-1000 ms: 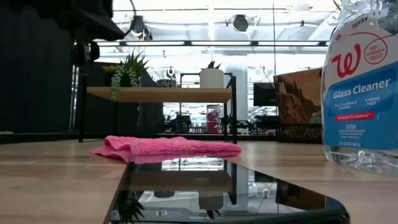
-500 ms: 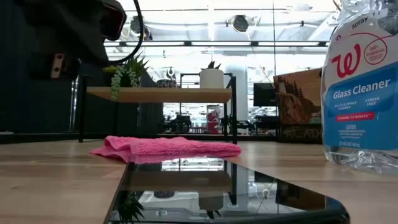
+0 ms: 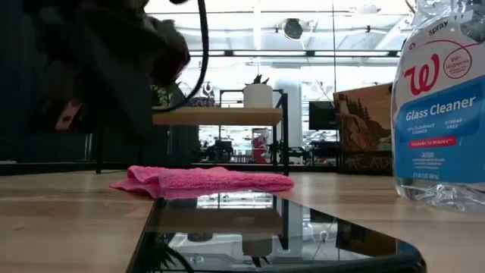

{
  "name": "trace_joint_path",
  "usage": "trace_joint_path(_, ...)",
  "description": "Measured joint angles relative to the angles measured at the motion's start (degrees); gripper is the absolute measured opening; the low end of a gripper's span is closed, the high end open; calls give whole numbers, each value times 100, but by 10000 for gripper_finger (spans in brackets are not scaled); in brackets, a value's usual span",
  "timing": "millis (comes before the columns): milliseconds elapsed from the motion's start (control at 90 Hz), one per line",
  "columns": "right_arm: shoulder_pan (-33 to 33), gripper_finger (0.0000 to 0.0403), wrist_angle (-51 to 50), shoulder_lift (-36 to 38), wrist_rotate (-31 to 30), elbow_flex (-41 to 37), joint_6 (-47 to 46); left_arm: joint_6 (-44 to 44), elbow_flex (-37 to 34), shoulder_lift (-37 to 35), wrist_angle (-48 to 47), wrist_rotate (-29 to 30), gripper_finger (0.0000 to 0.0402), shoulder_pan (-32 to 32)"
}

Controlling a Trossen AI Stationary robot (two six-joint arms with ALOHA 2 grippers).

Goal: Apply microfiber cloth
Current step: Prepare the cellphone

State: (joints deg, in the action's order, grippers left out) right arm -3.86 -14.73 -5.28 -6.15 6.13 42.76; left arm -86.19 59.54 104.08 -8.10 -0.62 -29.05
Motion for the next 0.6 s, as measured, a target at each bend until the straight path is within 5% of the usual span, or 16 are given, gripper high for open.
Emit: trace_joint_path(600,0,2,-18,2,11,0,-10,-197,315,1301,1522,411,0,-9)
